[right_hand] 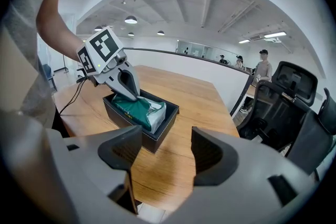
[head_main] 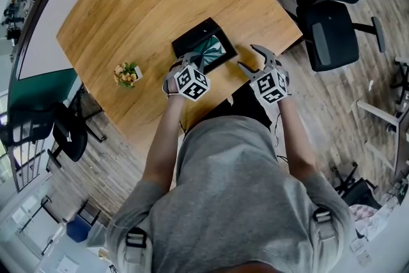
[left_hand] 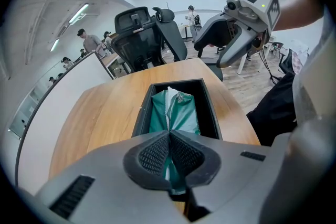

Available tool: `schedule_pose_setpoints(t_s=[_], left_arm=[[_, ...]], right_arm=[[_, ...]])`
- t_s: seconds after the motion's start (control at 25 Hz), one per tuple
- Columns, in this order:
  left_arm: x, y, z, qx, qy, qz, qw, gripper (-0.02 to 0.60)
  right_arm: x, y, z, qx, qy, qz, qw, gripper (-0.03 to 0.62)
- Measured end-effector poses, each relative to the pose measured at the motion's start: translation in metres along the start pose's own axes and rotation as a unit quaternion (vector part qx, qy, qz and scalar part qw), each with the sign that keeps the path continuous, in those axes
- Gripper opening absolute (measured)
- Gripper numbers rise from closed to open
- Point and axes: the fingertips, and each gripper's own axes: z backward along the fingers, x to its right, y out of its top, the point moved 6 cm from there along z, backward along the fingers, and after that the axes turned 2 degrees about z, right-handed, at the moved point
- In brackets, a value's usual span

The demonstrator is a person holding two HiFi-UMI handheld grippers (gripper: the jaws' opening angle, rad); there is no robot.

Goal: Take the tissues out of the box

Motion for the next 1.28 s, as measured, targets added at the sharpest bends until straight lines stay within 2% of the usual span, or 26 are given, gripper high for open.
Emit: schedule_pose_setpoints(t_s=[0.56,0.96,1.28], left_arm=[[0.001,0.016,0.028,0.02,0.024,-0.011,0.9994,0.023],[0.002,0.032,0.056,0.04,0.042,-0.024,0.998,0.023],[0.009,0.046,0.085,0.057,0.051,-0.049,0.9958,0.023]], right_arm=[[-0.012,0.009,0.015,0.017,-0.009,0.006,1.0,0.303],[-0.021,0.011,0.038,0.031,-0.035,0.003,0.999,0.304],[-0.038,0.005,0.059,0.026,-0.05,0.005,0.998,0.293]])
